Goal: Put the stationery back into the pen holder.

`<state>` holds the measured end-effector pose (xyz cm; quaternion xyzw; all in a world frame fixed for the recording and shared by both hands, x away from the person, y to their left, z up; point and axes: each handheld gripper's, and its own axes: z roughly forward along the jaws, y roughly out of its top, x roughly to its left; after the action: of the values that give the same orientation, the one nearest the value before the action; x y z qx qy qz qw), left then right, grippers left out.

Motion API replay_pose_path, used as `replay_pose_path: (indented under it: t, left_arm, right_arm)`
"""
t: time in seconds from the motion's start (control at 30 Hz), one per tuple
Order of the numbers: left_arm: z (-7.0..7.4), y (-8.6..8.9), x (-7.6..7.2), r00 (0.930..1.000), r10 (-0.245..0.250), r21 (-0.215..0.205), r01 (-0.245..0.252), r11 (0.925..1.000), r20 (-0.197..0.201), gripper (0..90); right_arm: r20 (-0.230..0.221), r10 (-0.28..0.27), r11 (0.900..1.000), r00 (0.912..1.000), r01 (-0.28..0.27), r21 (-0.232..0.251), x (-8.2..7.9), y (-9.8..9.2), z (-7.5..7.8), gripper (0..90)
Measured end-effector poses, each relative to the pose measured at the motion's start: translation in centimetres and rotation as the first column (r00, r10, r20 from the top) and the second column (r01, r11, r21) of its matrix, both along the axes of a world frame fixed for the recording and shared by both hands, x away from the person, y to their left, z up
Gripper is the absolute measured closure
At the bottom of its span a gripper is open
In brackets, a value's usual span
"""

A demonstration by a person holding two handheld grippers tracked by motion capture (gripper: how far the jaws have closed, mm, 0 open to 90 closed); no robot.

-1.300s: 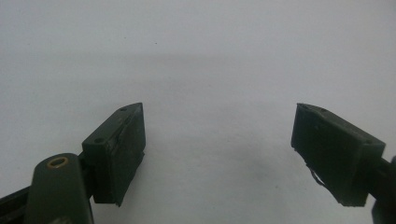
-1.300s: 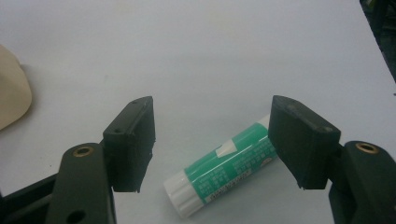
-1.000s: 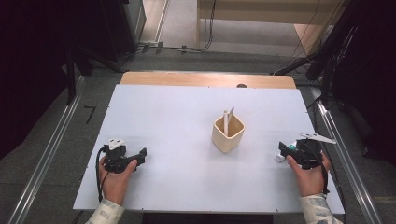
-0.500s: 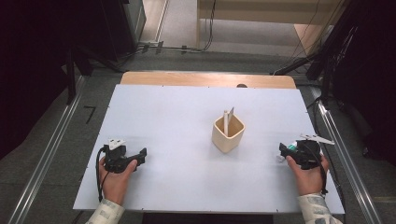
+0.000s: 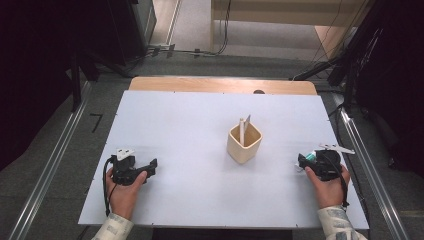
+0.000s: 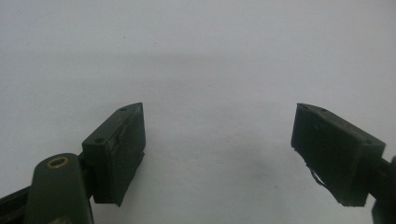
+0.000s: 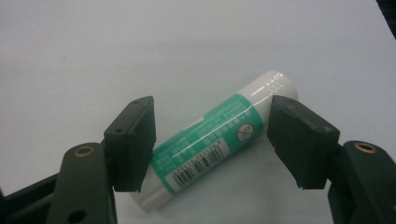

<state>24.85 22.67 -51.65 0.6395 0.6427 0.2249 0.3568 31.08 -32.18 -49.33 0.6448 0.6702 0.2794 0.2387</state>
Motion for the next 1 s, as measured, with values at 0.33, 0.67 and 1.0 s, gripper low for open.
replay_pose_path:
  t: [0.33,0.67,1.0]
  left_arm:
    - [0.0,-0.01,-0.02,1.0,0.0,-0.001,0.0,1.0,0.002,18.7]
    - [0.0,0.0,-0.02,1.0,0.0,-0.002,0.0,1.0,0.003,18.7]
    - [0.01,-0.01,-0.03,1.0,-0.001,-0.001,0.001,1.0,0.003,18.7]
  right_arm:
    - [-0.032,0.004,1.0,0.9995,-0.005,-0.014,0.52,0.24,-0.55,36.4]
    - [-0.049,0.021,1.0,0.9986,-0.022,-0.011,0.54,0.26,-0.67,50.8]
    - [-0.053,0.025,0.999,0.9983,-0.026,-0.024,0.57,0.03,-0.67,61.2]
